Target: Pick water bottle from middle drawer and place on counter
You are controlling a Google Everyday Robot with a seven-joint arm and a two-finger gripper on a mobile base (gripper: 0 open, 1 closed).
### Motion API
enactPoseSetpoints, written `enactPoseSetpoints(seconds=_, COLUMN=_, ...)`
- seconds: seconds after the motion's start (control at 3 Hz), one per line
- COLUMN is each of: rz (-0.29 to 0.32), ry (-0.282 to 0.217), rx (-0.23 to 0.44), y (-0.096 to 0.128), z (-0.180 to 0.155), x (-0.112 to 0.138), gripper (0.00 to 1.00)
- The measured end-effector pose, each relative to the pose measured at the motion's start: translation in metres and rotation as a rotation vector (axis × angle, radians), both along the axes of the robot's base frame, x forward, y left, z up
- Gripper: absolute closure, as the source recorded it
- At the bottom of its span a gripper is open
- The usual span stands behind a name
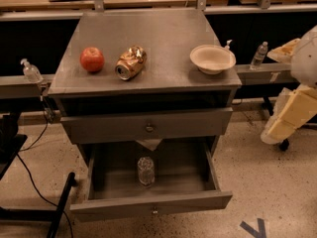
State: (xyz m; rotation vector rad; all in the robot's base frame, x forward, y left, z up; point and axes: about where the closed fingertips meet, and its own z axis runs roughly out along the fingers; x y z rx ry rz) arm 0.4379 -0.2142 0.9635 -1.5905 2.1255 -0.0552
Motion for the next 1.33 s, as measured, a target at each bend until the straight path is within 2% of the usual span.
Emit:
enactPoseSetpoints(seconds=0.33, rz=-0.013, ry=-0.041, rx=0.003, y=0.002, z=0.012, x=0.011, gripper=0.0)
enactPoseSetpoints(seconds=0.67, rz=-0.022, ry=-0.036, rx=0.015, y=-0.004, z=0.012, x=0.005, gripper=0.0)
enactPoseSetpoints(seconds=1.0, rz=-0.025, ry=0.024, rx=0.107, y=-0.017, z=-0.045, x=0.005, gripper=0.0)
enactPoseSetpoints(seconds=1.33, rz=-0.049, ry=0.06, rx=0.391, y=-0.023, z=-0.165, x=0.006, gripper=0.0)
